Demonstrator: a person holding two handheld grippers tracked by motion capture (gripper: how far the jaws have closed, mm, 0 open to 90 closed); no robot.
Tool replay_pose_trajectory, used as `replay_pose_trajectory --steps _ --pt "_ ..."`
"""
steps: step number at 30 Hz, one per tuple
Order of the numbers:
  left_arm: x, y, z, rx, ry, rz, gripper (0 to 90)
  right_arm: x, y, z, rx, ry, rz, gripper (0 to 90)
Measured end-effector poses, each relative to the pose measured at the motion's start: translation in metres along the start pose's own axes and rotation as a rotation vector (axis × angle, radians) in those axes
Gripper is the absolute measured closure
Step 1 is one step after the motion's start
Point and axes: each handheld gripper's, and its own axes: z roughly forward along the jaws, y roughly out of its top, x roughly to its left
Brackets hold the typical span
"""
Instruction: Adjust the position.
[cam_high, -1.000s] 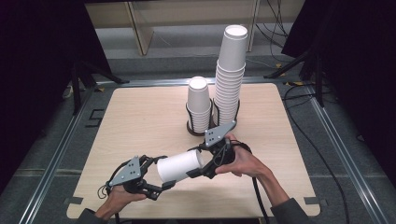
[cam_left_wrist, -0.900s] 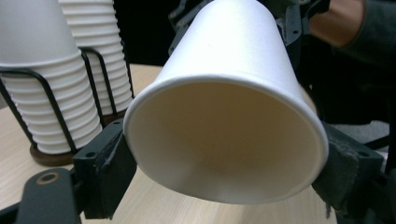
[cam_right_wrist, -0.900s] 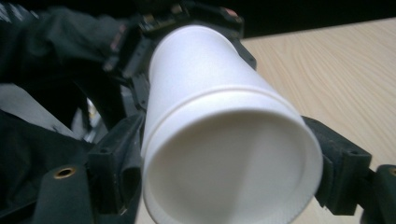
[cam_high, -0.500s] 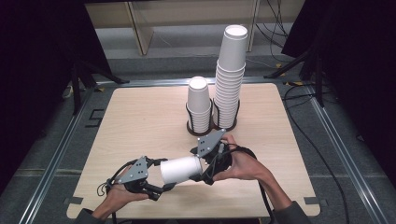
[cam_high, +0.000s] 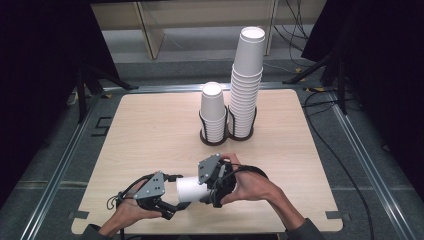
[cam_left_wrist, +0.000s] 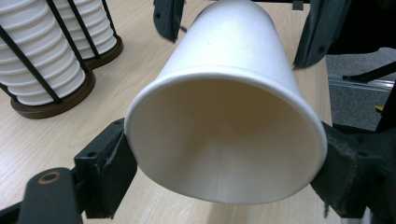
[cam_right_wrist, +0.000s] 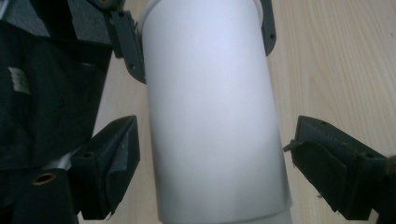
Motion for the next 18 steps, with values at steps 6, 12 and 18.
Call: replay_pose_trajectory --steps 6,12,18 --pt "0.001 0.001 -0.001 -0.006 -0.008 0.017 17.2 0.0 -0.001 0.01 0.038 -0.007 -0.032 16.9" --pt "0.001 0.002 -0.003 -0.029 -0.025 0.03 16.8 0.001 -0.002 0.013 0.049 0.004 -0.05 23.5" --pt "0.002 0.001 -0.003 -0.087 -0.028 -0.01 11.1 -0.002 -0.004 0.01 0.031 0.022 -0.055 23.7"
